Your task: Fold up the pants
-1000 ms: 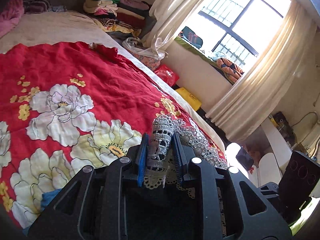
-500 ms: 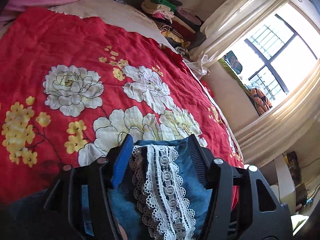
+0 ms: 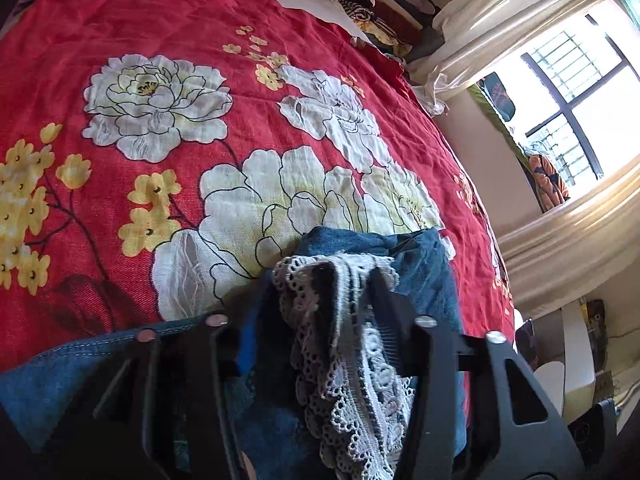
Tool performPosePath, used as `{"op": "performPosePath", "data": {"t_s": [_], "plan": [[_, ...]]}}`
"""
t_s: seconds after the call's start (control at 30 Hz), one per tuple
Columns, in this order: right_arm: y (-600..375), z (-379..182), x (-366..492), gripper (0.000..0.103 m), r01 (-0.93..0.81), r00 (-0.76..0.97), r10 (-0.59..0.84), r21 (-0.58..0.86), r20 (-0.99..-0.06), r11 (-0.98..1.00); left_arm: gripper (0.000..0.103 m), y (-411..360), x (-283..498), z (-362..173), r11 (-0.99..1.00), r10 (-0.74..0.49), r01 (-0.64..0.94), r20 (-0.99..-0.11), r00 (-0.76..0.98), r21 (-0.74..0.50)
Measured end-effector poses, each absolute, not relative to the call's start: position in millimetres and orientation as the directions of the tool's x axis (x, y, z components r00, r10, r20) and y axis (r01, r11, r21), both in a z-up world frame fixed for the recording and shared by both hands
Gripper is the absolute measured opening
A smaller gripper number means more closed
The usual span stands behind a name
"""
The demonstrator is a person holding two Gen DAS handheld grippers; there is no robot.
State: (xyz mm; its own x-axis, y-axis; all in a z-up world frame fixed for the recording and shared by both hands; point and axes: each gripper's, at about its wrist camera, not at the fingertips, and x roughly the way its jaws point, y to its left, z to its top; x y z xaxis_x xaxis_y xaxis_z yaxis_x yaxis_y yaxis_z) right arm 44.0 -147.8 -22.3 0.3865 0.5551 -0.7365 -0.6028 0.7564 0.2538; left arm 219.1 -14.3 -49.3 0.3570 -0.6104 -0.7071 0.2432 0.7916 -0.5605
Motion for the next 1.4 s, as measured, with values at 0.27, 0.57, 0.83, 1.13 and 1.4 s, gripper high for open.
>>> {"op": "performPosePath", "data": {"t_s": [0.27, 0.57, 0.83, 1.13, 1.4], "plan": [[-127, -21, 39, 0.018, -0.643, 0.367, 0.549, 0.221, -0.751, 0.733, 0.020, -14, 207, -35, 0.863, -0.504, 0.282, -0.747, 0.433, -0.419], [-120, -27, 33, 0.040, -0.652, 0.329, 0.572, 0.257, -0.751, 0.713, 0.041, -13, 207, -50, 0.896, -0.443, 0.251, -0.777, 0.448, -0.367], [-169, 8, 29, 0.045, -0.602, 0.409, 0.604, 0.295, -0.684, 0.742, 0.043, -16, 183, -19, 0.934, -0.350, 0.269, -0.762, 0.545, -0.237], [-216, -16, 56, 0.046, -0.471, 0.469, 0.468, 0.236, -0.749, 0.850, 0.057, -22, 156, 3, 0.946, -0.312, 0.260, -0.754, 0.577, -0.192], [-206, -64, 57, 0.046, -0.461, 0.398, 0.400, 0.197, -0.826, 0.865, 0.058, -30, 136, -16, 0.953, -0.279, 0.260, -0.795, 0.539, -0.158]]}}
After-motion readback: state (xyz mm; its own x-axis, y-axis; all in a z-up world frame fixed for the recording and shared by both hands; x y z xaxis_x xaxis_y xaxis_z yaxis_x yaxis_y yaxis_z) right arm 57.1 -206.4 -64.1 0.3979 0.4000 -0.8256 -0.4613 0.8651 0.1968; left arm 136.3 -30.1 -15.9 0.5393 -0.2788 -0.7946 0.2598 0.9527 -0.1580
